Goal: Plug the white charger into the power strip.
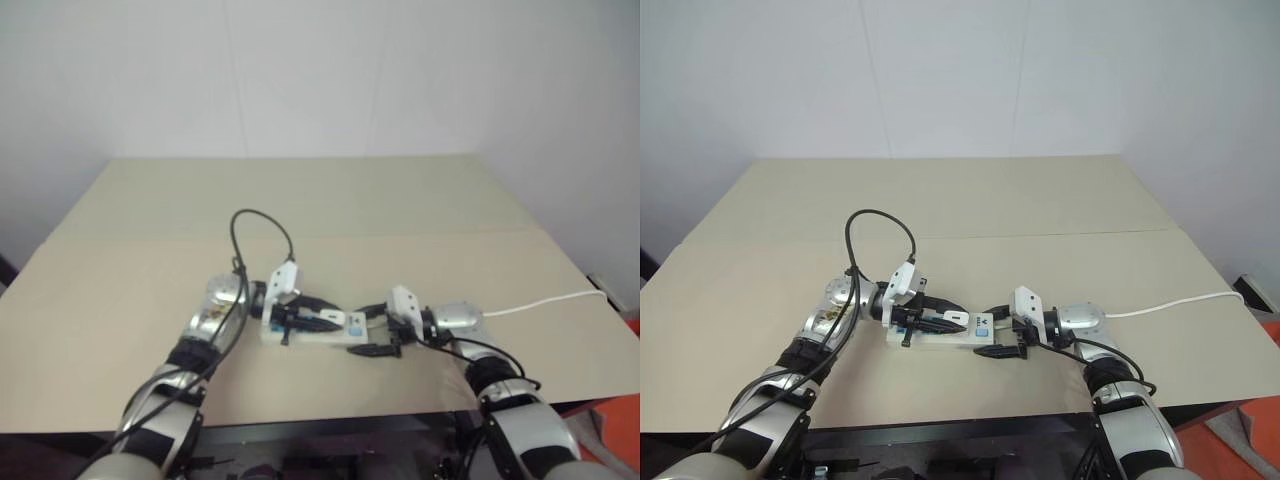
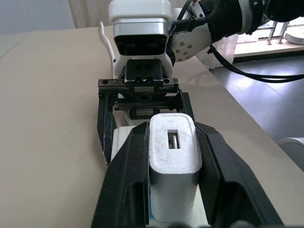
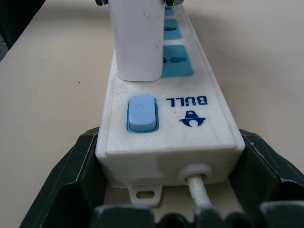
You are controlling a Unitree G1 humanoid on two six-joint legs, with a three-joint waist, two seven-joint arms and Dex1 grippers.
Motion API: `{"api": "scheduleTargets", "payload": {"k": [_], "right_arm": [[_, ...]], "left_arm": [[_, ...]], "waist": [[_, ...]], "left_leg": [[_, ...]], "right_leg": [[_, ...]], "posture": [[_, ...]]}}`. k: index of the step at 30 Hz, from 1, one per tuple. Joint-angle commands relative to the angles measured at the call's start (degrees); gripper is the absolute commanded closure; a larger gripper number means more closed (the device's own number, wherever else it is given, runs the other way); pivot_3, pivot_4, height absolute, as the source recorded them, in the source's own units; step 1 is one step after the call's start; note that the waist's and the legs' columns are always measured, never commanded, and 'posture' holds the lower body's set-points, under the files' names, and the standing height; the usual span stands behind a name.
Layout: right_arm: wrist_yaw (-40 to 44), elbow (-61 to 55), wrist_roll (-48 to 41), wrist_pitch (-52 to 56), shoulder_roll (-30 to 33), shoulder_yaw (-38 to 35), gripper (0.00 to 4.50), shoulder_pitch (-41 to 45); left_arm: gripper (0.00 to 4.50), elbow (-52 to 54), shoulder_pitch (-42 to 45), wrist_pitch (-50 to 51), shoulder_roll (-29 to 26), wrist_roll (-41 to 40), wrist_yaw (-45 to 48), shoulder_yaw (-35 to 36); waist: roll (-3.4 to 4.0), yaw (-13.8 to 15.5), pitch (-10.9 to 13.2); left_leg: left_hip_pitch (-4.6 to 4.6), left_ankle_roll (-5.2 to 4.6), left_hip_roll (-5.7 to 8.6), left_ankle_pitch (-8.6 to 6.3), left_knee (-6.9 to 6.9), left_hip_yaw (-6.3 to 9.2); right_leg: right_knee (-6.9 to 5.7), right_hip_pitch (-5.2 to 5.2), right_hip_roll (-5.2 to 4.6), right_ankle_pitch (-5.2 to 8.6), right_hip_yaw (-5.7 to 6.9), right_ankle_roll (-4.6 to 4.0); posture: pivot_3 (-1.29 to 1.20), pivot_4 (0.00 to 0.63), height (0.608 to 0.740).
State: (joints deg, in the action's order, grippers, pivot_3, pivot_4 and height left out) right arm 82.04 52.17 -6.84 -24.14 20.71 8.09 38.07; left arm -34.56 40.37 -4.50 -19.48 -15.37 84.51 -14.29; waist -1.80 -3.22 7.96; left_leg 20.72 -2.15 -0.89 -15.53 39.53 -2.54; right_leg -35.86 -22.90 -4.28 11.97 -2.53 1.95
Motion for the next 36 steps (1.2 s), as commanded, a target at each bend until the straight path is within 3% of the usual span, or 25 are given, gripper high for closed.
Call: {"api": "scheduleTargets", "payload": {"k": [1,10,17,21,24,27,31,36], "right_arm": [[1.7,0.0,1.2,-0.6,0.4,1.2,1.1,-0.5],[2.0,0.1,1.0,-0.3,0.5,1.4,1.1,-0.3],[2.6,0.0,0.2,1.5,0.8,0.9,1.1,0.3],[2.0,0.0,-1.2,1.9,0.7,-0.8,1.1,1.1],[3.2,-1.3,-1.6,3.2,2.0,-0.9,0.09,1.3],[4.3,-5.2,-3.5,5.7,3.7,-2.0,0.04,0.3],[5.9,-15.0,-7.1,10.2,8.2,-3.8,0.04,-3.5],[7.6,-29.6,-13.0,17.3,18.3,-8.5,0.04,-10.7]], "left_arm": [[2.73,-6.5,-2.9,1.4,-1.5,3.9,-2.3,-0.3],[0.03,-4.0,-3.8,-2.5,-4.0,2.6,1.3,2.3],[0.01,8.6,-5.2,10.3,-11.9,-4.1,7.8,4.4],[0.01,13.4,-7.4,8.8,-15.9,-4.5,4.9,8.6],[0.0,16.9,-9.9,9.1,-19.4,-5.5,4.3,12.1],[0.0,19.9,-12.7,9.8,-21.8,-6.6,3.2,14.5],[0.0,24.5,-17.4,10.9,-24.3,-7.7,0.7,17.9],[0.0,29.5,-23.2,13.3,-27.5,-9.6,-1.6,21.7]], "waist": [[0.06,-0.1,0.0],[0.13,-0.1,-0.1],[0.12,-0.2,0.0],[0.12,0.0,0.2],[0.13,0.0,0.3],[0.17,0.3,0.4],[0.21,1.2,0.5],[0.25,2.1,0.7]], "left_leg": [[0.0,0.0,0.0,0.0,-0.01,0.0],[-0.02,0.0,0.01,0.0,-0.14,-0.02],[0.2,0.0,0.0,0.0,-0.19,-0.02],[0.38,0.0,-0.01,0.01,-0.19,0.02],[0.4,0.0,-0.02,0.01,-0.19,0.02],[0.52,0.0,-0.03,0.01,-0.2,0.02],[1.27,0.05,-0.02,0.04,-0.2,0.01],[1.6,0.02,0.0,0.02,-0.21,0.07]], "right_leg": [[0.0,0.0,0.0,0.0,0.0,0.0],[0.0,-0.08,-0.04,0.02,-0.05,-0.02],[0.0,-0.31,-0.04,0.03,-0.05,-0.04],[0.04,-0.47,-0.06,0.03,0.0,-0.04],[0.03,-0.52,-0.08,0.03,0.0,-0.05],[-0.01,-0.7,-0.12,0.03,-0.01,-0.05],[-0.06,-1.45,-0.15,0.02,0.01,-0.07],[0.1,-1.65,-0.24,0.02,0.12,-0.06]], "posture": [[0.0,0.15,0.74],[0.0,0.15,0.74],[0.0,0.15,0.74],[0.0,0.15,0.74],[0.0,0.15,0.74],[0.0,0.15,0.74],[0.0,0.15,0.74],[0.0,0.15,0.74]]}}
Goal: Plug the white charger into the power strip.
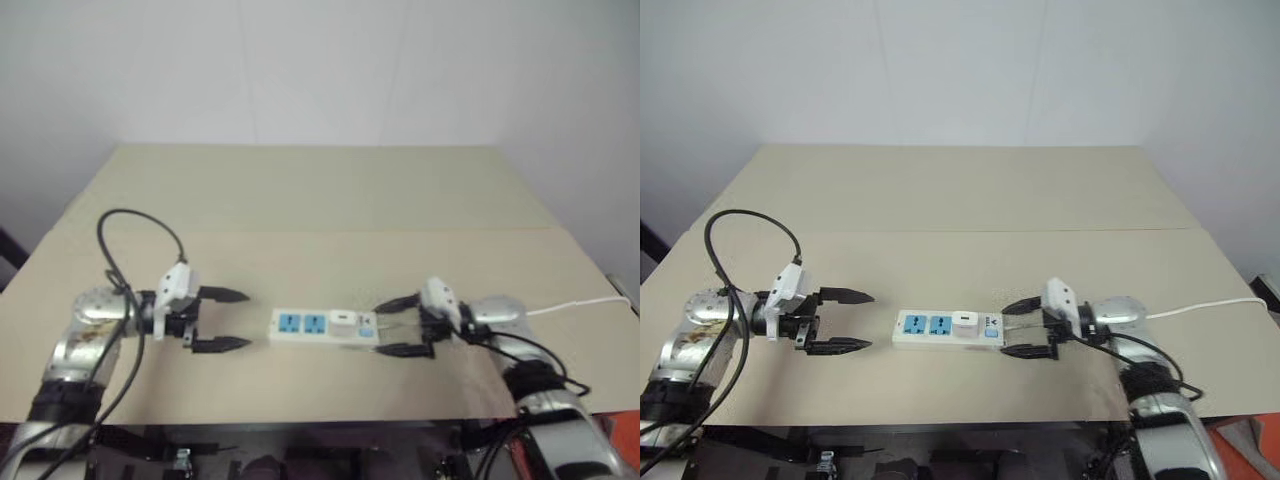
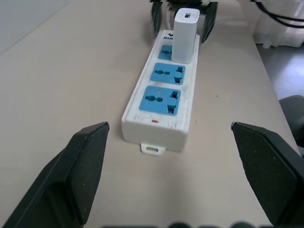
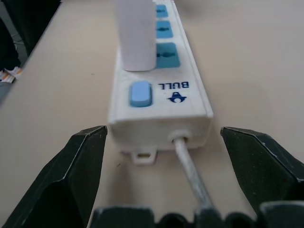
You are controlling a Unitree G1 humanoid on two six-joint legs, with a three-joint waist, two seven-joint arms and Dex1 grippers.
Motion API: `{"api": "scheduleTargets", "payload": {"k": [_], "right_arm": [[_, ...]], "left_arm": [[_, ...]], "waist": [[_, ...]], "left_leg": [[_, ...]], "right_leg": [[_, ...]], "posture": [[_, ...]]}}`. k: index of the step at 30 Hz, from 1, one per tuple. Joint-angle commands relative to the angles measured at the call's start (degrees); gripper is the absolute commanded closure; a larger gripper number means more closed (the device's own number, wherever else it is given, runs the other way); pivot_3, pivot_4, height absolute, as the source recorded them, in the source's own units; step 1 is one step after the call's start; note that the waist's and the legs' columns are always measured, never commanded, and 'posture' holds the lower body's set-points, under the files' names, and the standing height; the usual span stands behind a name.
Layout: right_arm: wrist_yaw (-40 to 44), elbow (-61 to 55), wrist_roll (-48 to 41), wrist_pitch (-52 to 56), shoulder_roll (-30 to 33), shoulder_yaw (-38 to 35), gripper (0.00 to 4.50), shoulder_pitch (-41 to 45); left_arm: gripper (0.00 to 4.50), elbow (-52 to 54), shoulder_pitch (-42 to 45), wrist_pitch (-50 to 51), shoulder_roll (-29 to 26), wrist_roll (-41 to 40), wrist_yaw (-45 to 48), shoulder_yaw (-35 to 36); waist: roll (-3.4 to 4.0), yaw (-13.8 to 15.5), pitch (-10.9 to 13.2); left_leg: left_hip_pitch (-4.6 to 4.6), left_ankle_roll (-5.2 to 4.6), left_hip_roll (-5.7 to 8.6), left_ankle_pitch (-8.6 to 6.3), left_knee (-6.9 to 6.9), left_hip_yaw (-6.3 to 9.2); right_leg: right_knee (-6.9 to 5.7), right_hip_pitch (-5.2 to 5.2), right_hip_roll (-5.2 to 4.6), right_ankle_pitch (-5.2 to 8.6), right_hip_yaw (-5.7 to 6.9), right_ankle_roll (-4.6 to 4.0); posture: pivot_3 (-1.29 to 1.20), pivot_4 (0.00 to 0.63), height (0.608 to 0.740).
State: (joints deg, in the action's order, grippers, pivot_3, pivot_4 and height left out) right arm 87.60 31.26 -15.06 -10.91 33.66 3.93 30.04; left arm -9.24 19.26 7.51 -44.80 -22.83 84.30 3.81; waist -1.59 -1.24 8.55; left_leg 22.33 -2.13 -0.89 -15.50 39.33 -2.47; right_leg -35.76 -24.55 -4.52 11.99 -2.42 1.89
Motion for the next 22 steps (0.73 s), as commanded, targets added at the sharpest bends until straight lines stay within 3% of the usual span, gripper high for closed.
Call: {"api": "scheduleTargets", "payload": {"k": [1,6,9,13,22], "right_arm": [[1.8,-10.8,-5.5,4.4,7.6,-5.9,0.04,-4.3],[2.5,-16.4,-8.0,4.9,17.9,-12.5,0.04,-11.7],[1.4,-17.7,-9.0,5.1,20.7,-14.8,0.04,-14.6],[0.0,-19.3,-9.1,4.5,21.4,-16.2,0.04,-16.7],[-2.8,-22.3,-9.5,6.6,21.9,-16.7,0.04,-18.5]], "left_arm": [[0.0,5.0,-3.1,1.5,-2.7,-2.3,-1.8,4.3],[0.0,7.1,-7.2,2.3,-5.0,-3.0,-3.9,7.3],[0.0,7.8,-8.4,3.1,-5.4,-3.6,-4.6,8.0],[0.0,8.4,-8.4,5.5,-5.5,-6.0,-3.0,7.8],[0.0,4.9,-4.2,3.4,-4.7,-3.1,-4.6,5.3]], "waist": [[0.06,0.3,0.1],[0.04,0.6,0.2],[-0.01,0.5,0.3],[-0.04,0.2,0.3],[-0.11,0.5,0.5]], "left_leg": [[0.01,-0.01,0.01,0.0,0.0,0.0],[-0.11,0.0,-0.02,0.0,-0.02,-0.01],[-0.22,0.0,-0.04,0.0,-0.01,-0.09],[-0.32,0.01,-0.08,0.02,-0.01,-0.26],[-0.29,0.03,-0.04,0.03,0.0,-0.31]], "right_leg": [[0.03,0.0,-0.02,0.0,0.0,0.0],[0.07,0.1,0.01,0.01,0.04,-0.01],[0.06,0.19,0.06,0.04,0.03,-0.03],[0.05,0.23,0.13,0.05,-0.03,-0.02],[0.05,0.22,0.12,0.06,-0.04,-0.01]], "posture": [[0.0,0.15,0.74],[0.0,0.15,0.74],[0.0,0.15,0.74],[0.0,0.15,0.74],[0.0,0.15,0.74]]}}
